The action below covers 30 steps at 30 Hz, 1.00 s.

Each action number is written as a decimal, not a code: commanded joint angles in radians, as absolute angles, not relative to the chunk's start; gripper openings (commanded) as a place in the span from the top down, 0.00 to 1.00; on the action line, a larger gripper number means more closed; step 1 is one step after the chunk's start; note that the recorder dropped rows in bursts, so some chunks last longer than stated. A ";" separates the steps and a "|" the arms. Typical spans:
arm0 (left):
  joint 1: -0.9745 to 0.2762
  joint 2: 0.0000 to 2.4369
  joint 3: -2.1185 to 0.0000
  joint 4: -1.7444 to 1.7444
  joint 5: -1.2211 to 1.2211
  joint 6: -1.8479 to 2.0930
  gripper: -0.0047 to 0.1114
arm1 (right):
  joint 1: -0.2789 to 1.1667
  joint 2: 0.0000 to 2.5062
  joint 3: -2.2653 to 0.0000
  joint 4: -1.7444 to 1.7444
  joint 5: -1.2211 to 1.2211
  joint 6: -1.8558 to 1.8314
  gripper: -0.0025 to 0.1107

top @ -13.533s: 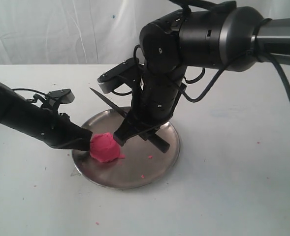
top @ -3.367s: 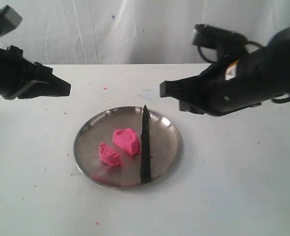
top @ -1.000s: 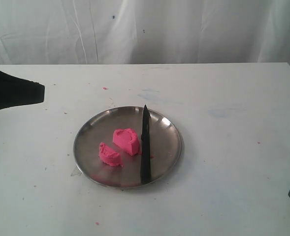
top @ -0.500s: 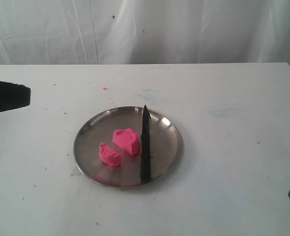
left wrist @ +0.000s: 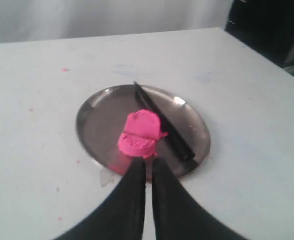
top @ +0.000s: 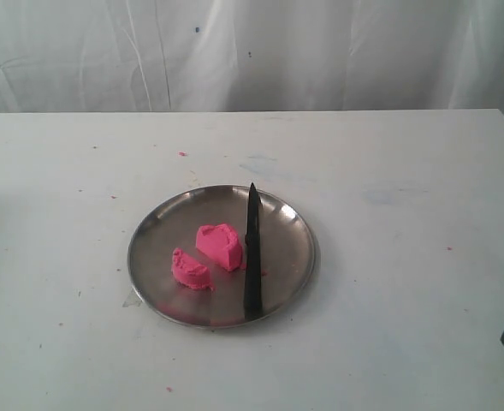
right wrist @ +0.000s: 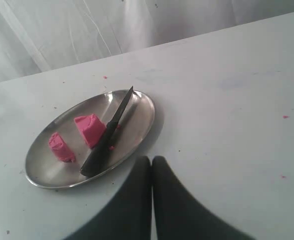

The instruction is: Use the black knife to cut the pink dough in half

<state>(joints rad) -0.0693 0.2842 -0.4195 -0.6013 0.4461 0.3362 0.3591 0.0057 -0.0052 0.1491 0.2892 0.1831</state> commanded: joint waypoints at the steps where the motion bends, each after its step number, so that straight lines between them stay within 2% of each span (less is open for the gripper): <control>1: -0.066 0.197 -0.328 -0.423 0.434 0.116 0.86 | 0.351 0.000 0.000 0.138 0.291 0.188 0.98; 9: -0.066 0.046 -0.138 -0.411 0.302 0.103 0.86 | 0.351 0.000 0.000 0.138 0.291 0.188 0.98; 19: -0.058 0.000 0.000 -0.375 0.311 0.103 0.86 | 0.351 0.000 0.000 0.138 0.291 0.188 0.98; 30: -0.058 0.000 0.000 -0.338 0.277 0.109 0.86 | 0.351 0.000 0.000 0.138 0.291 0.188 0.98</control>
<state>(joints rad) -0.0587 0.0053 -0.0046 -0.3395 0.2810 0.1084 0.3591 0.0057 -0.0052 0.1491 0.2940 0.1831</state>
